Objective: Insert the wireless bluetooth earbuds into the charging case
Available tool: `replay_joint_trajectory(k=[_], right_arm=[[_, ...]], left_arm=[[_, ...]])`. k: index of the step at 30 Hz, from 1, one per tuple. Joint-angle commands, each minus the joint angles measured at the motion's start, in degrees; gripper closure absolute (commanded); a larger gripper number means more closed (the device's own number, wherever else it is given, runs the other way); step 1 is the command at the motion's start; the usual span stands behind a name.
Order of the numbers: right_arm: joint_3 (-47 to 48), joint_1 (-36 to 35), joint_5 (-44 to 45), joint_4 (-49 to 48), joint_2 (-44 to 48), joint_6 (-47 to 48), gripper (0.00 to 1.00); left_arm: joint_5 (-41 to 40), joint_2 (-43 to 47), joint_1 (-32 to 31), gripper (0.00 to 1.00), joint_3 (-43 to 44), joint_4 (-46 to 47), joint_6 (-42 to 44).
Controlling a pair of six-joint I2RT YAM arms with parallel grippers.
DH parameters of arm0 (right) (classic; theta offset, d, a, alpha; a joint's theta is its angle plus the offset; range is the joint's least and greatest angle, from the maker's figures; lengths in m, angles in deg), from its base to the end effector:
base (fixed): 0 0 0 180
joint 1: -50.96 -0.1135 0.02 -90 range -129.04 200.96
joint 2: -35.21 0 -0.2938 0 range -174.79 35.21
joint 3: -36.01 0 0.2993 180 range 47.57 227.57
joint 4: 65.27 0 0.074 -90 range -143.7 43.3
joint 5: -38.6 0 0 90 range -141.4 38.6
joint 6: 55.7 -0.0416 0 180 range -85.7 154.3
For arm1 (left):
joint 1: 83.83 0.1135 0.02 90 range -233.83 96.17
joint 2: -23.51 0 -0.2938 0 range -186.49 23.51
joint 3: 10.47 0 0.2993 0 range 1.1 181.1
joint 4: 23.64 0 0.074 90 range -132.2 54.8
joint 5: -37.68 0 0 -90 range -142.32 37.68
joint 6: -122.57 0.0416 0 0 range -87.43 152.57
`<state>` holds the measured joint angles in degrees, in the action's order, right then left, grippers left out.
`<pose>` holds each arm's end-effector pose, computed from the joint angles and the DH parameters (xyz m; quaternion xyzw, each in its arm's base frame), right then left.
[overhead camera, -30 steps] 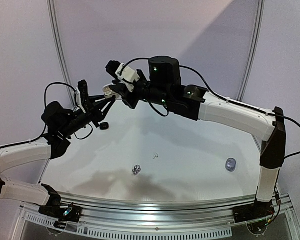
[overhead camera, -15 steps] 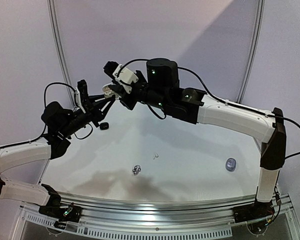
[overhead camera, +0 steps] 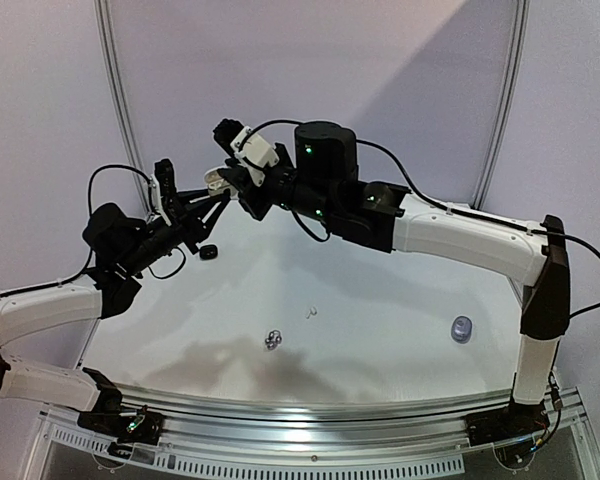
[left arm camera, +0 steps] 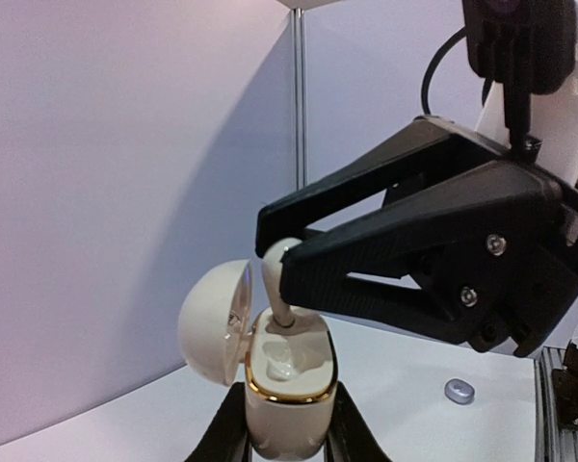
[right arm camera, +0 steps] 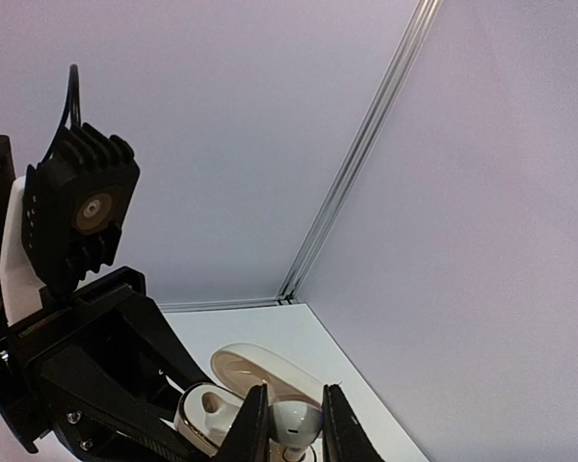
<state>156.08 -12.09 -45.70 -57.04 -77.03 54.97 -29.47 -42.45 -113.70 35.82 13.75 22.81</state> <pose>0.2498 0.4822 0.4254 -0.4468 0.5512 0.2215 0.6689 0.2427 -0.1580 0.3153 0.2584 0.5413 -0.3782 0.7051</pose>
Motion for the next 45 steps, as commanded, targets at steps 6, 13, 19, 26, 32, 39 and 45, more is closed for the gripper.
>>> replay_joint_trajectory(k=[6, 13, 19, 26, 32, 39, 45], right_arm=[[-2.0, -0.3, 1.2, 5.3, -2.0, -1.1, 0.85], [-1.6, -0.2, 1.7, 5.2, -1.7, -1.1, 0.8], [-1.2, -0.3, 1.9, 4.8, -1.7, -0.9, 0.8], [1.3, -0.3, 2.1, 5.4, -2.2, -0.8, 0.8], [2.0, -0.3, 2.5, 6.3, -2.9, -1.0, 0.73], [3.4, -0.2, 2.0, 6.8, -2.5, -1.6, 0.69], [3.6, -0.2, -4.0, 0.3, 2.9, -6.5, 0.56]], left_arm=[[-0.8, 2.3, 0.0, 1.0, 1.6, 6.8, 0.0], [-1.1, 2.4, 0.0, 1.0, 1.5, 6.6, 0.0], [-0.6, 2.5, 0.1, 1.0, 1.4, 6.5, 0.1], [1.3, 2.1, 0.1, 1.0, 1.7, 5.6, -0.7], [1.3, 2.1, 0.1, 1.0, 1.9, 5.2, -1.3], [1.0, 1.8, 0.2, 1.0, 2.2, 4.1, -2.1], [-2.2, 2.3, 1.1, 1.0, 2.5, -1.5, -4.2]])
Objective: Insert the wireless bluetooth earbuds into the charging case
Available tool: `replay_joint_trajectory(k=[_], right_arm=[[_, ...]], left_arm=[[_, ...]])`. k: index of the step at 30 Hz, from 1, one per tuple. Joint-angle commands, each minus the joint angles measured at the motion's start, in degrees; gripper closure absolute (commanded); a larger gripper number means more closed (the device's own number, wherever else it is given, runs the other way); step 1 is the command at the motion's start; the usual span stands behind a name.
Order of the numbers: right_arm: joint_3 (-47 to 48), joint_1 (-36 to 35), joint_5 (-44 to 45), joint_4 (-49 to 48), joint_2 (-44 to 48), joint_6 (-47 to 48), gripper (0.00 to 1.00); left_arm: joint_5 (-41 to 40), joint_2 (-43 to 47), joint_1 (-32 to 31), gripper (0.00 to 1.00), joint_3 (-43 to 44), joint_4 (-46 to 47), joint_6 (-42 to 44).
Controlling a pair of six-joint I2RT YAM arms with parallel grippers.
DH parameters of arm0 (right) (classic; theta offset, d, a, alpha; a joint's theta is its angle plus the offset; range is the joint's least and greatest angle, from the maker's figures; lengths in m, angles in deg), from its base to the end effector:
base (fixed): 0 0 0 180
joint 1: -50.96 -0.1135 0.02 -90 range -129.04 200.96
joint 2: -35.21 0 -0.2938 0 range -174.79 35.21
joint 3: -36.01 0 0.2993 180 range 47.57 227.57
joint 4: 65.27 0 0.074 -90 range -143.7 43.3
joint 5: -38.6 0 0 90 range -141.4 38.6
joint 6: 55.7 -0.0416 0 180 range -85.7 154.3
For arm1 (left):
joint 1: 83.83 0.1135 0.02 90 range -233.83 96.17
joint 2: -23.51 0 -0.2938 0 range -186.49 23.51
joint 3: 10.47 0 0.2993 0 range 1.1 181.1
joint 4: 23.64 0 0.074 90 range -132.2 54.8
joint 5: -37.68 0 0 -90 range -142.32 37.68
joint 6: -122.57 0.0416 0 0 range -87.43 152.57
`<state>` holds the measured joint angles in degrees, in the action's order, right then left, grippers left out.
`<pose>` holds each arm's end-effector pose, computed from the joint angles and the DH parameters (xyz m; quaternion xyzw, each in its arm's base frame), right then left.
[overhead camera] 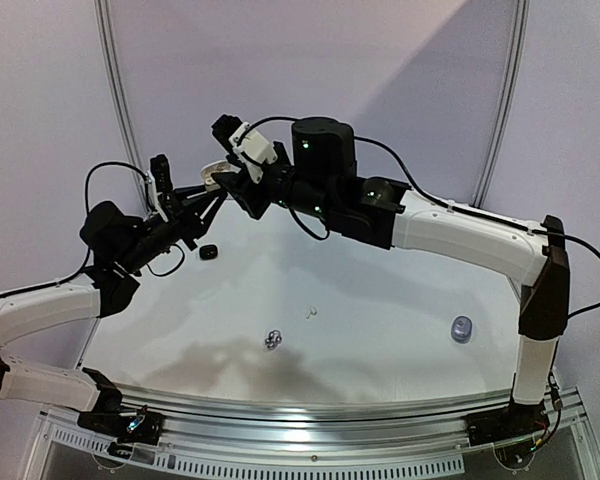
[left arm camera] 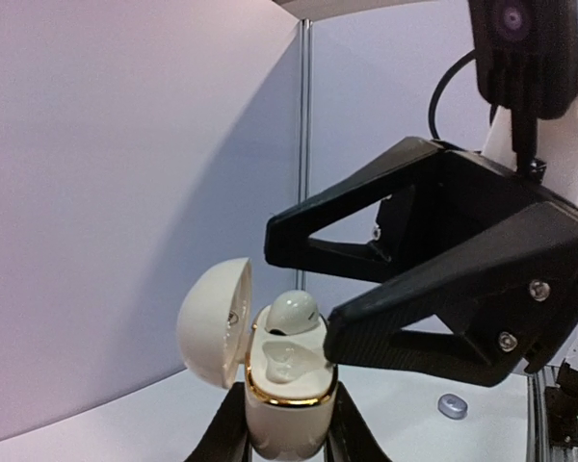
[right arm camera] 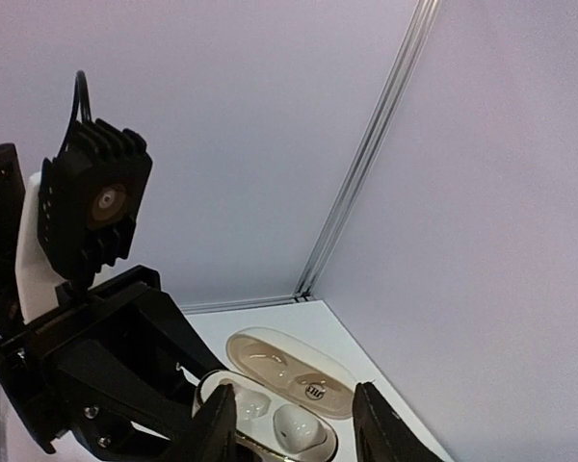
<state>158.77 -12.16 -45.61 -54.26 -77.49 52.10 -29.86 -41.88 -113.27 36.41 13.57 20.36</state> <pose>0.2494 0.4828 0.4349 -0.4351 0.5647 0.2366 0.6601 0.2430 -0.1554 0.3216 0.2421 0.5415 -0.3894 0.7046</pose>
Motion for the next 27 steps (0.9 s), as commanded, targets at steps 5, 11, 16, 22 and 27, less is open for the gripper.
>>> replay_joint_trajectory(k=[5, 11, 16, 22, 27], right_arm=[[0.6, 1.5, -5.0, -4.5, 9.1, -11.4, 0.5], [-1.5, 8.7, 2.3, 5.4, 12.8, -33.6, 0.41], [2.8, 12.2, 13.7, 34.6, 8.1, -53.3, 0.46], [12.5, 12.8, 10.4, 57.7, -5.2, -62.8, 0.43], [15.0, 12.7, 4.7, 61.6, -13.7, -67.6, 0.44]], left_arm=[[-2.8, 2.1, 1.0, 1.0, 1.8, -3.0, -2.6], [-4.8, 2.7, 1.2, 1.0, 1.4, -4.7, -1.9], [-5.7, 3.3, 1.2, 1.0, 1.1, -5.9, -1.6], [-5.3, 3.2, 1.2, 1.0, 1.2, -6.6, -1.6], [-4.9, 3.2, 1.1, 1.0, 1.2, -6.9, -1.7]])
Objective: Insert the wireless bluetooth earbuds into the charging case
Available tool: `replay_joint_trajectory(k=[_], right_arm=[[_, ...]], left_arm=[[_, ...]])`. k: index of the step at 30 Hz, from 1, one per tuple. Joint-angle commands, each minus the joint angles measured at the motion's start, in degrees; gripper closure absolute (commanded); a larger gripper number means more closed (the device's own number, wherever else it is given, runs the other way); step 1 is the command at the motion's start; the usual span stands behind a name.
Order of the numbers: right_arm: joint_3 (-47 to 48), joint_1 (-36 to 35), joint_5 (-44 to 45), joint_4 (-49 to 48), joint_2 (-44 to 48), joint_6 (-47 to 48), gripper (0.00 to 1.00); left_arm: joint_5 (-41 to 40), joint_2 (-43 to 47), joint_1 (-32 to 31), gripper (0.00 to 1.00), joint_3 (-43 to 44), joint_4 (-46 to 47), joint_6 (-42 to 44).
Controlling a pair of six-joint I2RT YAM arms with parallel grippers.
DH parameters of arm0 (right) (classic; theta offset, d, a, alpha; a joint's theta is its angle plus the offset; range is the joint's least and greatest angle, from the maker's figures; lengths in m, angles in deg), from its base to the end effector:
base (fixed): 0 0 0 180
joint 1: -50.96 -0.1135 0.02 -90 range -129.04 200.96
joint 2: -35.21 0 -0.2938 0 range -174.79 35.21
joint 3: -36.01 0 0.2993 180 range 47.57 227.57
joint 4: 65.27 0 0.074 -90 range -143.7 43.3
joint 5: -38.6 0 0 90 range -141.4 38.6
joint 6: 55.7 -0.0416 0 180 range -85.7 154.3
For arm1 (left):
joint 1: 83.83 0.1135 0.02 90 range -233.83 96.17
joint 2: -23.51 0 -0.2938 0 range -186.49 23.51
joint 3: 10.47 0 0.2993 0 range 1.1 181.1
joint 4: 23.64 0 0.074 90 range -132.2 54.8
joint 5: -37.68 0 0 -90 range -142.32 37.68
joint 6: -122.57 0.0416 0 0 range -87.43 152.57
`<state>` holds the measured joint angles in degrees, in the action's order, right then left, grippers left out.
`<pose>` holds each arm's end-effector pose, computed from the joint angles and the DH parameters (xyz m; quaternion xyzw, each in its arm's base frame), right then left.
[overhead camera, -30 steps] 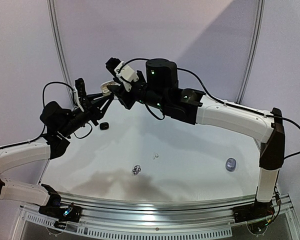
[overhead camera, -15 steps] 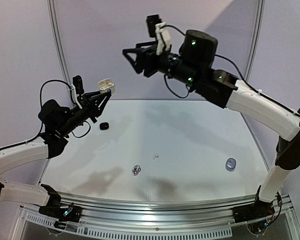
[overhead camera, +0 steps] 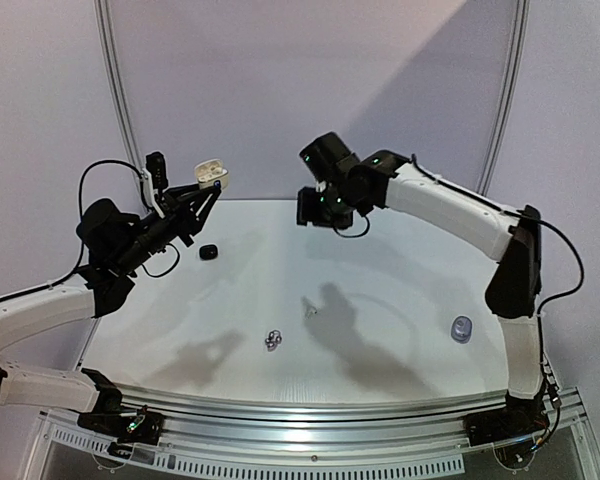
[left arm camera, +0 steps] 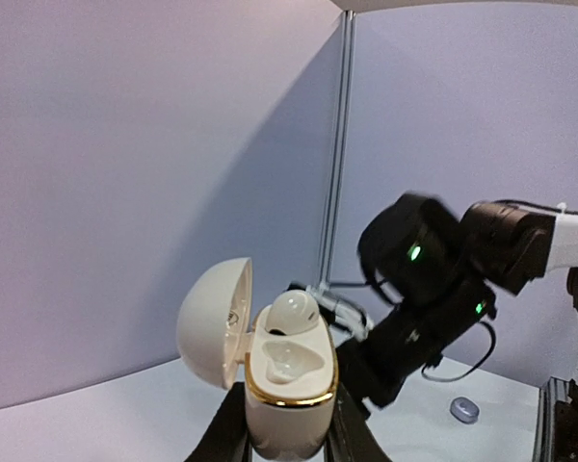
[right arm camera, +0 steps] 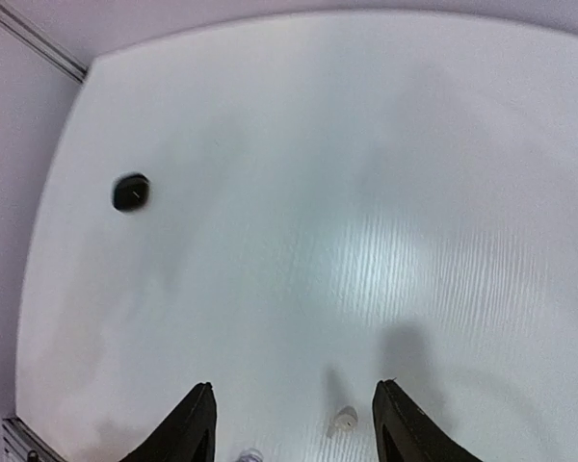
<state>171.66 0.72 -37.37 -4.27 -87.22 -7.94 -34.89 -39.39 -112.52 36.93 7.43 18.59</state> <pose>0.3568 0.4131 0.3452 -0.0207 0.9267 0.1794 0.3295 0.2432 -0.1473 0.3256 0.1962 0.5775 -0.3718 0.6999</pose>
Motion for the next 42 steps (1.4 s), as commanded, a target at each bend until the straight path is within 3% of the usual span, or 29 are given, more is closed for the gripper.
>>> replay_joint_trajectory(k=[1, 10, 18, 20, 26, 42], right_arm=[[1.9, -0.2, -4.1, 11.8, -4.9, -8.0, 0.45], [2.8, -0.9, -10.2, 12.5, -16.2, -6.6, 0.46], [3.8, -1.4, -12.4, 13.0, -20.4, -5.2, 0.46], [3.9, -1.6, -12.7, 13.4, -21.4, -4.8, 0.49], [3.3, -2.7, -12.8, 15.4, -22.0, -3.7, 0.6], [-0.8, -3.5, -7.0, 20.0, -20.2, 0.4, 0.64]], left_arm=[[0.2, 0.8, 0.5, 1.0, 0.6, -0.8, 0.0], [0.8, 0.9, 0.5, 1.0, 0.5, -1.1, -0.2], [1.2, 0.5, 0.5, 1.0, 0.5, -1.1, -0.4], [1.3, 0.5, 0.5, 1.0, 0.6, -1.1, -0.4], [1.2, 0.5, 0.6, 1.0, 0.6, -1.2, -0.3], [1.4, 0.6, 0.5, 1.0, 0.5, -1.5, 0.0]])
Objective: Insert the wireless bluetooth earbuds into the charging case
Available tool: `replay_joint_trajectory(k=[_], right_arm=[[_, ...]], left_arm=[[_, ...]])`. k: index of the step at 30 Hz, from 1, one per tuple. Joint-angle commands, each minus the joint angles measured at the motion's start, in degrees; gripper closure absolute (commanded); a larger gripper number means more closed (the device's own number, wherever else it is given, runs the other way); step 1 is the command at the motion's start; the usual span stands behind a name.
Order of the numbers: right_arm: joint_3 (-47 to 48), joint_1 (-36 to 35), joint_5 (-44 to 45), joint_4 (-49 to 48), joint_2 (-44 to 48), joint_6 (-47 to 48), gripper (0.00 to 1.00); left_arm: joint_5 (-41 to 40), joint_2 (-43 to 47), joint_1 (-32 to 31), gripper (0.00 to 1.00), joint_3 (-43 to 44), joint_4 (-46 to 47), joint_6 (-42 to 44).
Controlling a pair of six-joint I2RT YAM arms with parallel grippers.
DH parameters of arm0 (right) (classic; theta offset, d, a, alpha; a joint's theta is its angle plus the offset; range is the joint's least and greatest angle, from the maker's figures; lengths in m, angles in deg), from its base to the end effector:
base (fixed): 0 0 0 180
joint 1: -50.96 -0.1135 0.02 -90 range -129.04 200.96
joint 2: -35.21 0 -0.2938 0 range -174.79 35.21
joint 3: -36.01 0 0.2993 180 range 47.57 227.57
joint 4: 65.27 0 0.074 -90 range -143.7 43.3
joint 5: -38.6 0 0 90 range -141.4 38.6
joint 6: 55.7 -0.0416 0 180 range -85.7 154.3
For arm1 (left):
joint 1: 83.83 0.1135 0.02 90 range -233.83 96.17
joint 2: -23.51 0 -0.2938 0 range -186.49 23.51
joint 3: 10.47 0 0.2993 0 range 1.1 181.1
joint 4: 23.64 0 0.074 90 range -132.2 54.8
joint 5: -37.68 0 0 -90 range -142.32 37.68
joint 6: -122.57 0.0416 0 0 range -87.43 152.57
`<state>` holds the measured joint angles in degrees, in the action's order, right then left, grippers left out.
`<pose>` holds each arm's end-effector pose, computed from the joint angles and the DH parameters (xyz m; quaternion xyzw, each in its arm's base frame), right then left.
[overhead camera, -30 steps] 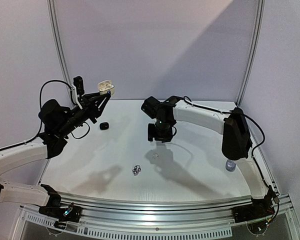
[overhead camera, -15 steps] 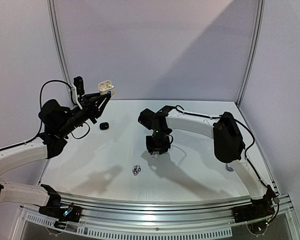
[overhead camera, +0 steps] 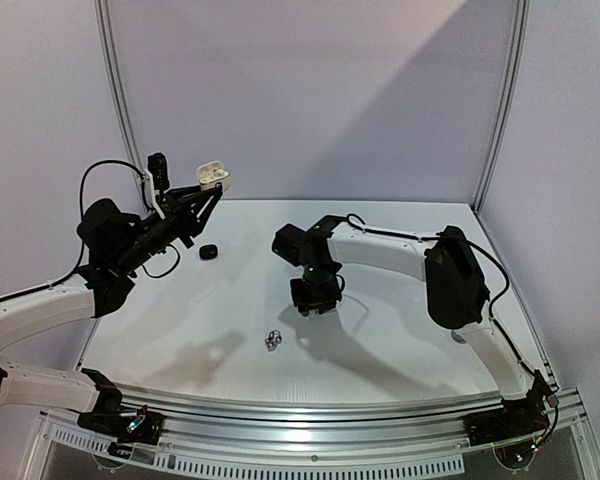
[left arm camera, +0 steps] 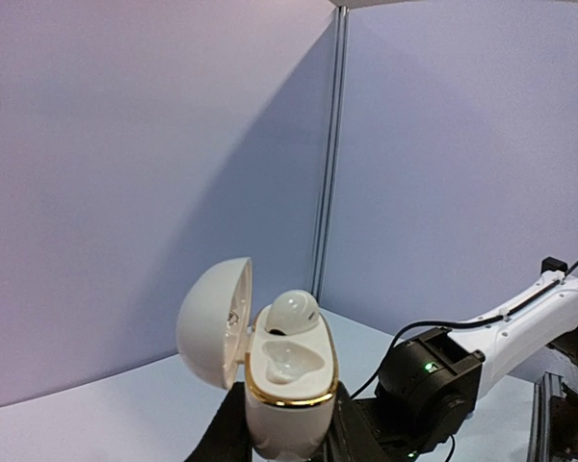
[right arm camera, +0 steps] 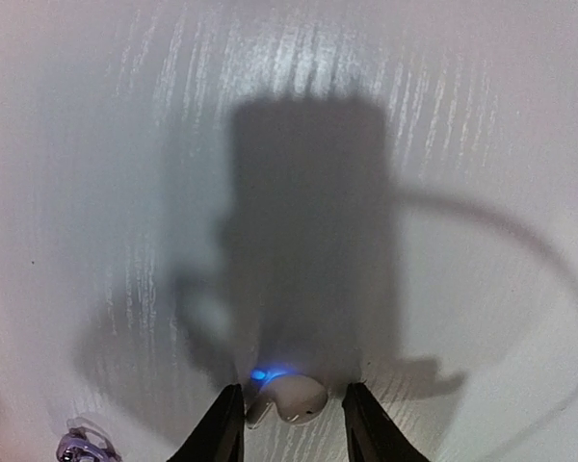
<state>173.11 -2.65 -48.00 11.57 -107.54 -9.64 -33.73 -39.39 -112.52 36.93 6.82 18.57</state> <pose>0.3383 0.4548 0.1473 -0.0821 0.9940 0.0297 0.0654 0.2429 -0.1481 0.3243 0.2039 0.5797 -0.3765 0.6932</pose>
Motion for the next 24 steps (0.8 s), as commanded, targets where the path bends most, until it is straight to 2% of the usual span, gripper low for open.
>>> replay_joint_trajectory(k=[1, 10, 14, 17, 24], right_arm=[[-2.4, -0.2, 4.1, 4.5, 0.3, 2.6, 0.64], [-5.9, 0.0, 4.2, 4.2, 3.1, 5.0, 0.61], [-6.0, 0.1, -1.4, -1.9, 4.3, 9.4, 0.57], [-5.8, 0.4, -2.4, -5.7, 5.5, 11.3, 0.56], [-5.9, 1.9, -2.8, -7.3, 3.8, 11.2, 0.62]], left_arm=[[0.2, 0.6, 0.5, 1.0, 0.4, -1.0, 0.0], [0.5, 0.6, 0.5, 1.0, 0.5, -1.1, -0.1], [0.7, 0.5, 0.5, 1.0, 0.5, -1.3, -0.3], [0.8, 0.4, 0.5, 1.0, 0.8, -1.5, -0.2], [0.8, 0.5, 0.5, 1.0, 1.1, -2.1, 0.0]])
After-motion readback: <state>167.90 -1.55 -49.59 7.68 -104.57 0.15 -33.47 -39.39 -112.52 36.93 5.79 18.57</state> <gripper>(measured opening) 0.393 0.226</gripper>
